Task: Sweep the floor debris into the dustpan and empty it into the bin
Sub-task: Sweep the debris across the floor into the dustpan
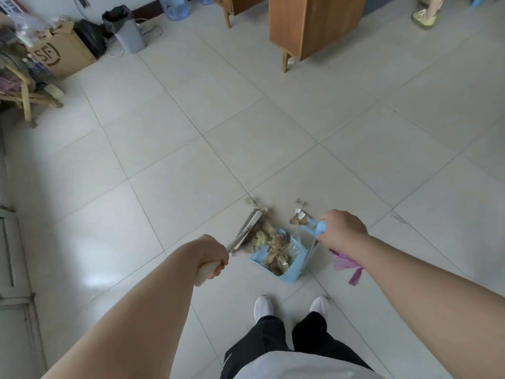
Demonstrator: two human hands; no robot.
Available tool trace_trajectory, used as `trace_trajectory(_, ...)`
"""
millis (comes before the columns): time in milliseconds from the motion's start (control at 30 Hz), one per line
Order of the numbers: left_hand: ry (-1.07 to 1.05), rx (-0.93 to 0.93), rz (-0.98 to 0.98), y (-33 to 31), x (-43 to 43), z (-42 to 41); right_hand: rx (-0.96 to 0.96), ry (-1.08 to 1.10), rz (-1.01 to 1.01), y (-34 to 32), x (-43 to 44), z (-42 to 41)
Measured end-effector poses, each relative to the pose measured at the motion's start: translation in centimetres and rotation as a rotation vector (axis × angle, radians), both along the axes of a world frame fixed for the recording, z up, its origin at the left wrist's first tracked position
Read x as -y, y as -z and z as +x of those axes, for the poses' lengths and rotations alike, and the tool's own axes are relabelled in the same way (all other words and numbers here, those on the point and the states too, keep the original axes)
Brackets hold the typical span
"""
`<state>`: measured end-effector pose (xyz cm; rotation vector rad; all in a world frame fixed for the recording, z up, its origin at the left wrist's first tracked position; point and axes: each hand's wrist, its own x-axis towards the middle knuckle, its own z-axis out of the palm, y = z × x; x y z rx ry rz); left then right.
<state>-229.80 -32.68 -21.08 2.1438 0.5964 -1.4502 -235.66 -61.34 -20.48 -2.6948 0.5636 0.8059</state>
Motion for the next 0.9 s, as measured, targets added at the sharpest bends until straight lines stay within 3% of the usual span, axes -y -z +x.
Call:
trace_trajectory(167,-0.016,-0.107,-0.091,-2.9,1.4,-0.5,0.025,0.003,0.003,0.6,-1.7,0.6)
trace_trajectory(500,0.155,-0.078,-0.043,-10.3,-1.0,3.1,0.035,0.044,0.008,0.9,-1.3,-1.2)
trace_trajectory(633,0.220,-0.009,0.002,-10.9,-0.4,4.4,0.034,0.061,0.031,0.9,-1.7,-2.8)
trace_trajectory(900,0.087,0.073,-0.014,-8.2,-0.1,6.2,0.078,0.167,0.024,1.4,-1.2,-5.9)
